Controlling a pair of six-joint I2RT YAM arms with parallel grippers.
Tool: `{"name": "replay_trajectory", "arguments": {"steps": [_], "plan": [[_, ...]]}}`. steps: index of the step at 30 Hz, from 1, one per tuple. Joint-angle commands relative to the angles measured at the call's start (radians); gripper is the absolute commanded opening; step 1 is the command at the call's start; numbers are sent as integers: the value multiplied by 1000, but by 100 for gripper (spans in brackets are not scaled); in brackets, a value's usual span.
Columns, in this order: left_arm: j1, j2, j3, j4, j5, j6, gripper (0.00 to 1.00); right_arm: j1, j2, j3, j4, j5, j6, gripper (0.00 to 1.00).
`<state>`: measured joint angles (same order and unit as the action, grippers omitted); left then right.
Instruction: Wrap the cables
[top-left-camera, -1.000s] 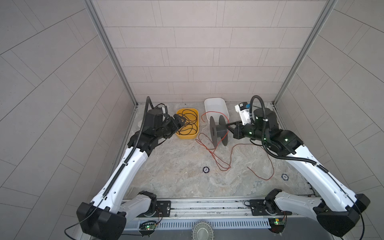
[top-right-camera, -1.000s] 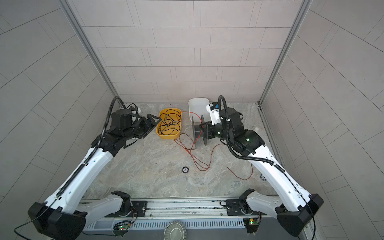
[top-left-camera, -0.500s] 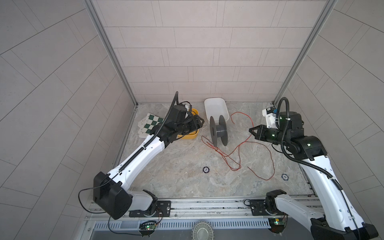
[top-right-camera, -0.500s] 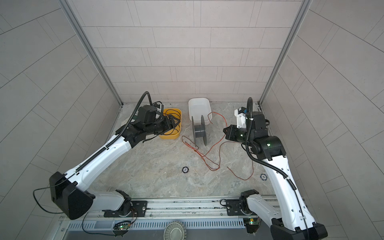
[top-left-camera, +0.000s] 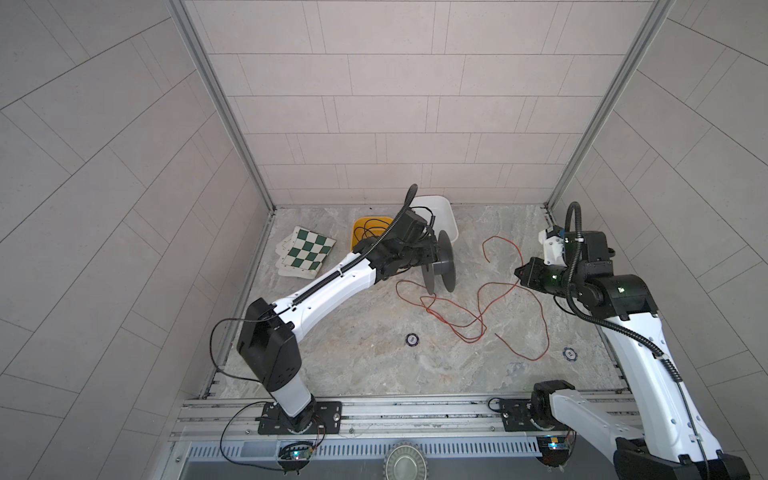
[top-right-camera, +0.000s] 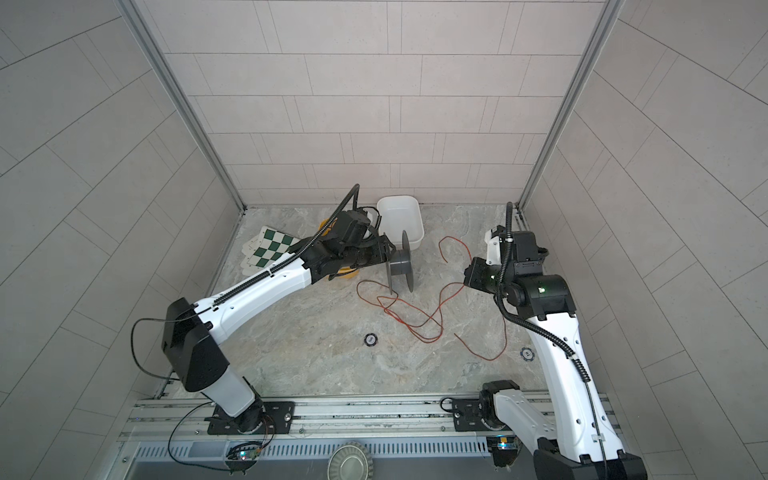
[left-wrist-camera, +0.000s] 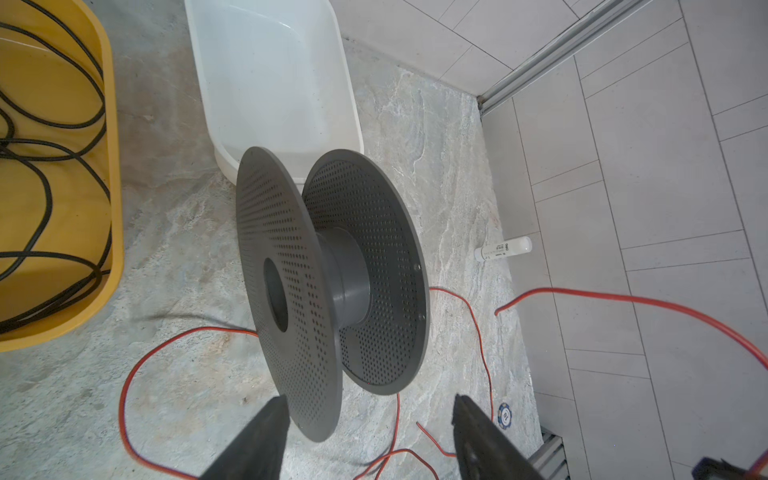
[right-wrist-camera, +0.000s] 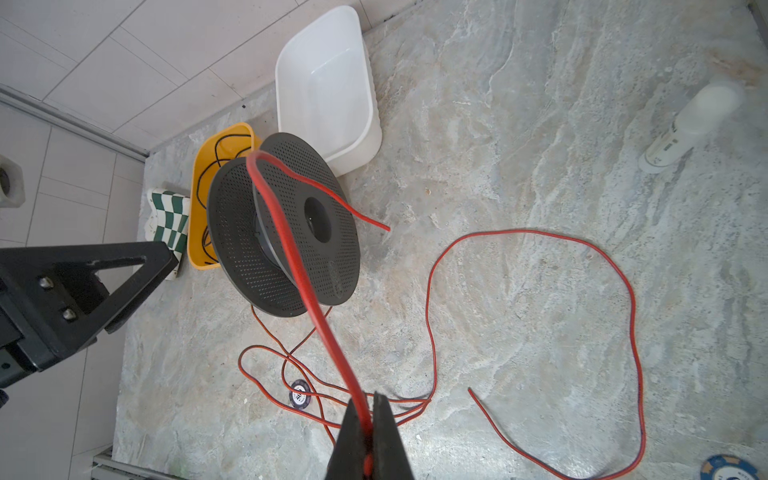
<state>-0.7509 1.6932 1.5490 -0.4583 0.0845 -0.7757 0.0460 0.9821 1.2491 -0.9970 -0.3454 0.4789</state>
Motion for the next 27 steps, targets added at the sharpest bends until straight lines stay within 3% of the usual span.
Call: {"name": "replay_trajectory", "arguments": {"steps": [1, 9, 27], "plan": [[-20, 41, 55, -58, -87, 46, 65, -7, -22, -11, -20, 30, -22, 0], [-30, 134, 102, -121, -169, 90, 59, -11, -24, -48, 16, -15, -25, 0], [-27, 190, 143, -160, -246, 293, 30, -12, -30, -132, 223, -88, -17, 0]]}}
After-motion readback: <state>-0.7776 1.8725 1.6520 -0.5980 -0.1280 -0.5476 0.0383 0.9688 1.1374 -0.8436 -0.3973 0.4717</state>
